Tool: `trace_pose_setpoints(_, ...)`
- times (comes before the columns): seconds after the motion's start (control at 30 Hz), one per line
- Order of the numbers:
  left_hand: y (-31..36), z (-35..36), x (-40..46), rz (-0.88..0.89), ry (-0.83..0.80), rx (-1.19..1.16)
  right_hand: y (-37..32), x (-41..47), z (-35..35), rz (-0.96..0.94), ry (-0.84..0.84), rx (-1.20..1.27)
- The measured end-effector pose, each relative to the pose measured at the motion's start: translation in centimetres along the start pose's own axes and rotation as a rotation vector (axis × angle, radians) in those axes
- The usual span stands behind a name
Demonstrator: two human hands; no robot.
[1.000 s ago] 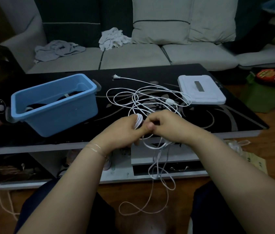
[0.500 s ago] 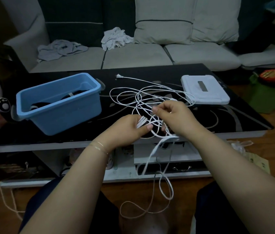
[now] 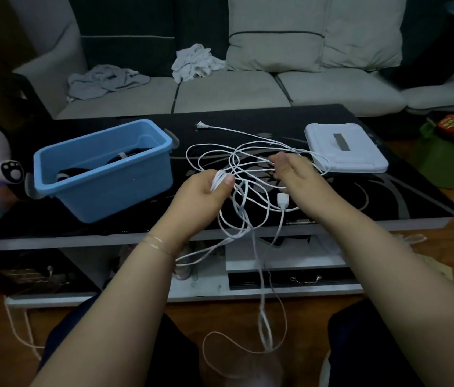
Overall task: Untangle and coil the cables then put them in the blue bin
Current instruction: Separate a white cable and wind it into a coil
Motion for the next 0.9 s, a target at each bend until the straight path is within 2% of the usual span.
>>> trace_pose_setpoints(0.07,0.3,0.3,-0.2,0.017,-0.029,-0.274,-0.5,-0.5,1.0,-0.014,-0.187,0.245)
trace_pose_setpoints(0.17,0.4,0.8,0.1,0.009,-0.037,-0.616,-0.2,-1.2,3.5,-0.011,-0.382,0.221)
trace_pose_setpoints(0.3,0.2,0.4,0.4,0.034,-0.004,-0.829,0.3,-1.2,5.3,0.132,-0.416,0.281)
trace_pose_setpoints(0.4,-0.4,-0.2,0.8,-0.028,0.111,-1.013,0.1,-1.0,4.7,0.204,-0.264,0.183)
trace_pose_setpoints(0.47,-1.1,-0.9,1.1,-0.130,0.244,-1.146,-0.3,-0.8,3.7,0.147,-0.116,0.058)
trace_pose_setpoints(0.57,-1.9,-1.8,1.1,-0.206,0.427,-1.308,-0.6,-0.7,1.6,0.062,0.129,0.055)
trace_pose_setpoints(0.67,-2.7,-2.9,0.8,-0.219,0.607,-1.411,-0.2,-0.6,-0.8,0.088,0.194,0.028)
trace_pose_setpoints(0.73,-3.3,-3.7,0.6,-0.226,0.729,-1.446,0.4,-0.7,-2.6,0.117,0.326,0.112)
trace_pose_setpoints(0.83,-3.4,-3.7,0.3,-0.215,0.817,-1.398,1.5,-1.0,-4.4,0.068,0.591,0.449)
trace_pose_setpoints(0.9,-3.2,-3.0,0.4,-0.211,0.843,-1.360,1.9,-1.1,-4.5,0.010,0.623,0.690)
Point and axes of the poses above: each hand's wrist, its own x-axis towards the middle knuckle, its own z-axis out of the palm, y = z × x, the point moved 1 cm from there along x, towards the middle knuckle, and after that the axes turned 12 degrees about -y, right-handed, at the moved point
